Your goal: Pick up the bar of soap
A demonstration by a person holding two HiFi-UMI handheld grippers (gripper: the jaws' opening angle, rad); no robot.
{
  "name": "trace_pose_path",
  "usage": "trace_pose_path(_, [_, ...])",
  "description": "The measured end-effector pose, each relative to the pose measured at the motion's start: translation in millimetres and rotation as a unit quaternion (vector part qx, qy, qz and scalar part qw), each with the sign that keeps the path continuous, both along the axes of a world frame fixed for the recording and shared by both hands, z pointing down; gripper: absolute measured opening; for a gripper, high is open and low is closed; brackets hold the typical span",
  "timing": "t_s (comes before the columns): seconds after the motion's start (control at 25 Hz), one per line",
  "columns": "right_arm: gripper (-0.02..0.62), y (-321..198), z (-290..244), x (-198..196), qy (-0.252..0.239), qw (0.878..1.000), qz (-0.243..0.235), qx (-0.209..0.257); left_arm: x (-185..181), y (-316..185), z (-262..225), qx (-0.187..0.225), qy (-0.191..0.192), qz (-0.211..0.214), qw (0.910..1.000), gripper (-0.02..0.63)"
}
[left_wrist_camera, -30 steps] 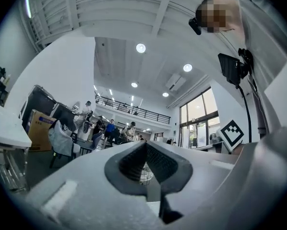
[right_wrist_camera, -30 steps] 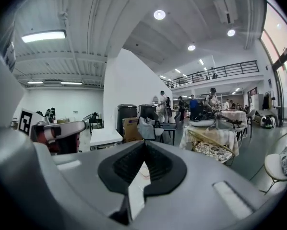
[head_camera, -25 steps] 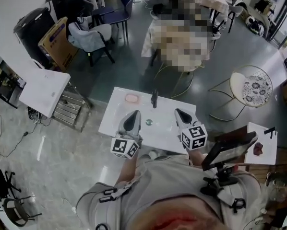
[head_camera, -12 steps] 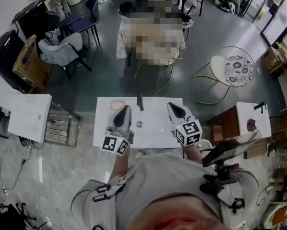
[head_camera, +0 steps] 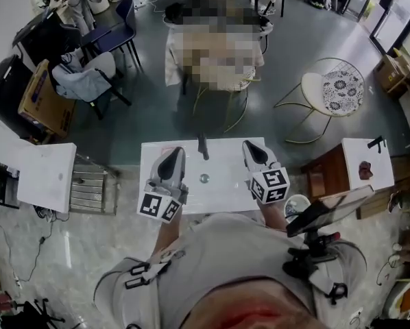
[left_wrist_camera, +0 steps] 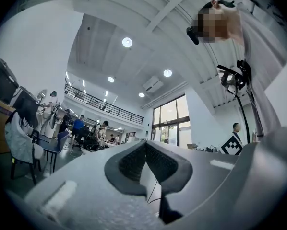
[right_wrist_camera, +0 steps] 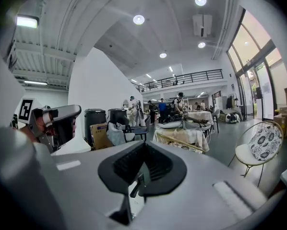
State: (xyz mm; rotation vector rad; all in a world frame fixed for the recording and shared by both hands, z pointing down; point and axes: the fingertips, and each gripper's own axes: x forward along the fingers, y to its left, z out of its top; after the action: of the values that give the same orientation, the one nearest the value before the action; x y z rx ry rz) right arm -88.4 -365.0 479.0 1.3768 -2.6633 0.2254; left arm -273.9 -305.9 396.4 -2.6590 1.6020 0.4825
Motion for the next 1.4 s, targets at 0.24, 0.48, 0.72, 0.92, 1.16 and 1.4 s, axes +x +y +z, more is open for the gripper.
trace_pose_path(0.24, [0.002, -7, 1, 1, 0.001, 1.000, 0.004, 0.000, -4, -8, -2, 0.002, -0.003, -0.007, 1.0000, -0.006])
trace_pose_path(0.48, [0.002, -14, 4, 14, 0.002, 1.000, 0.017, -0.009, -12, -23, -7, -0.009, -0.022, -0.051, 0.9984, 0.388])
trace_pose_path(0.72, [0.002, -7, 13, 14, -0.001, 1.000, 0.018, -0.017, -24, -24, -5, -0.011, -0.054, -0.046, 0.9974, 0.492])
trace_pose_path(0.92, [0.002, -2, 14, 21, -0.003, 1.000, 0.021, -0.020, -31, -33, 18, -0.032, -0.128, -0.017, 0.9911, 0.486])
trace_pose_path(1.16, [0.002, 4, 18, 32, 0.001, 0.999, 0.032, -0.015, -58, -56, 76, -0.083, -0.250, 0.023, 0.9644, 0.479])
trace_pose_path(1.4, [0.002, 12, 30, 43, 0.003, 0.999, 0.043, -0.021, -78, -83, 150, -0.142, -0.381, 0.086, 0.9096, 0.477])
